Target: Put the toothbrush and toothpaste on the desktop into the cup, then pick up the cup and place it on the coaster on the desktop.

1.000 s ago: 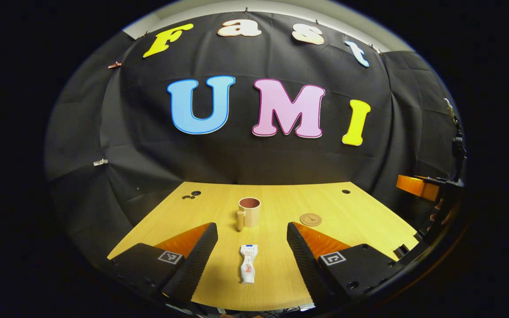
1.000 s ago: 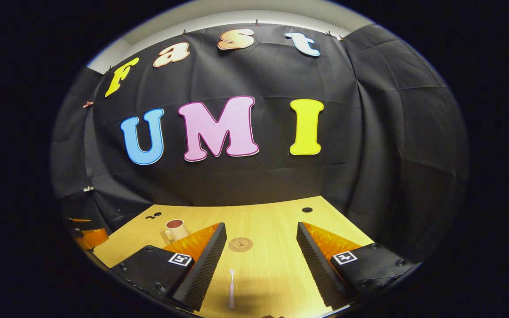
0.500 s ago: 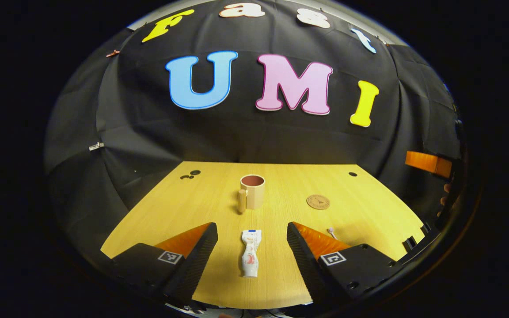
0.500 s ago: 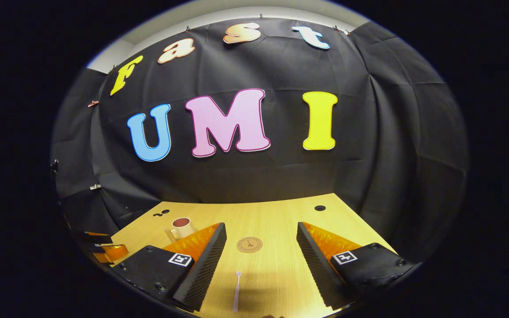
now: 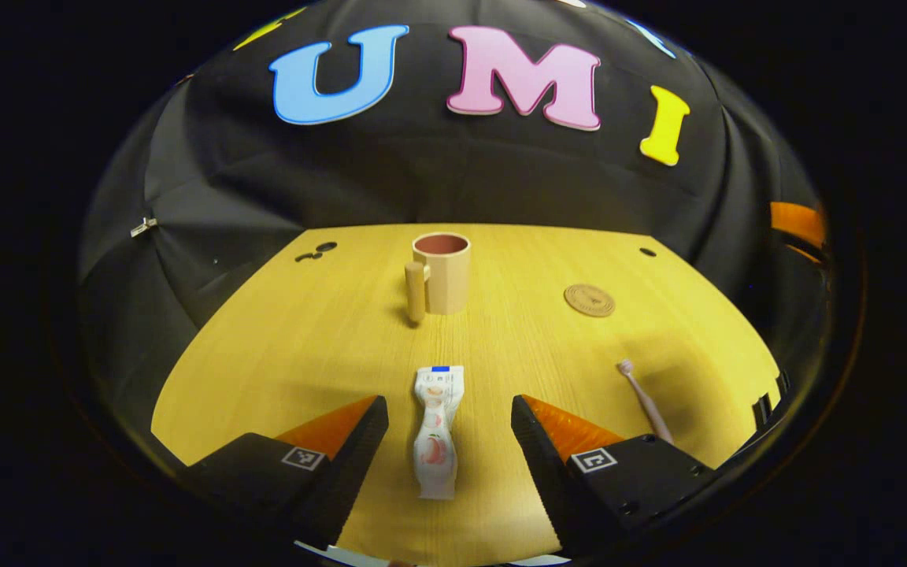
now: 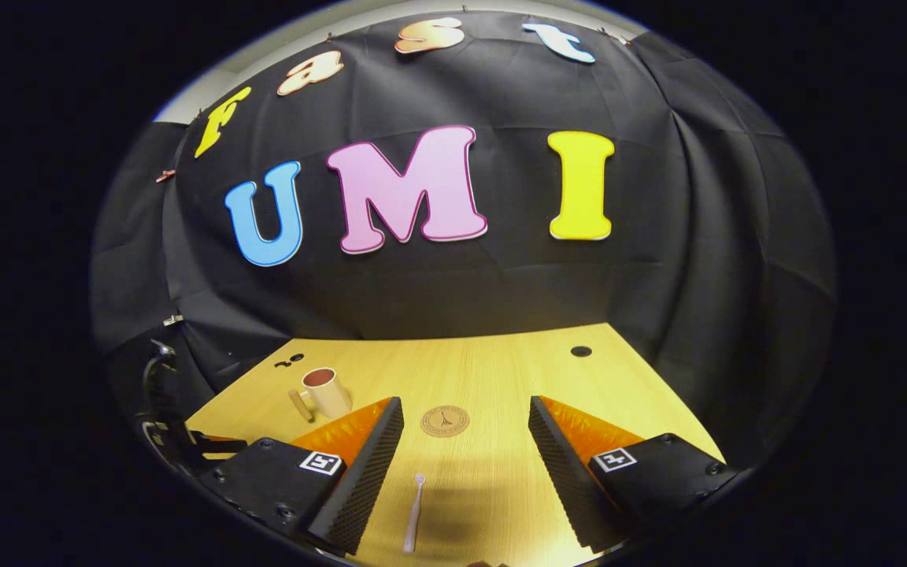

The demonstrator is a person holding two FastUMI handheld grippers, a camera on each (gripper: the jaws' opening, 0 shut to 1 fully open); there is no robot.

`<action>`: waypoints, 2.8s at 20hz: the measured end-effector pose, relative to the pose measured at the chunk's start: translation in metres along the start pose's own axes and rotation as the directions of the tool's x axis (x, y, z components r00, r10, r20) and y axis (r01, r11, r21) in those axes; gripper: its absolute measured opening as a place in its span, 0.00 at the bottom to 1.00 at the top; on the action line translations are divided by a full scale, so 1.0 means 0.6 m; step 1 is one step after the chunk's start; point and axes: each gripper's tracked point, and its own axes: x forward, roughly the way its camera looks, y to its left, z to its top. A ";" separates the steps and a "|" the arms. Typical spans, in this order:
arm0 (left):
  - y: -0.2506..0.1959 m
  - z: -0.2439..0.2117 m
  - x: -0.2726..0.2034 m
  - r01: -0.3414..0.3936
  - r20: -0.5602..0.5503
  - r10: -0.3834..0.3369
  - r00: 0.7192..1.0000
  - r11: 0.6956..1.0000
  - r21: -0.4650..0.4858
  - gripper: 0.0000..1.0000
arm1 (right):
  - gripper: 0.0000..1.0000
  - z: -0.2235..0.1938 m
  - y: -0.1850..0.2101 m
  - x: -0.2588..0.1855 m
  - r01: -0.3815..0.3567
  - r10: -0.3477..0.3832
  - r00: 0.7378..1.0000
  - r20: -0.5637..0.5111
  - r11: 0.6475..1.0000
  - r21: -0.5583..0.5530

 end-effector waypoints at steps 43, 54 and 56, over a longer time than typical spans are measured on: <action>0.022 -0.021 0.013 0.198 -0.142 -0.217 0.966 0.970 -0.138 0.21 | 0.99 -0.295 0.102 0.030 0.030 -0.044 0.874 -0.483 0.999 -0.037; 0.036 -0.010 -0.085 0.202 -0.107 -0.215 0.971 0.972 -0.120 0.21 | 0.99 -0.399 0.090 0.068 0.097 -0.093 0.762 -0.640 0.995 -0.029; 0.036 -0.018 -0.090 0.196 -0.119 -0.211 0.970 0.972 -0.126 0.21 | 0.99 -0.412 0.086 0.067 0.115 -0.104 0.743 -0.661 0.993 -0.027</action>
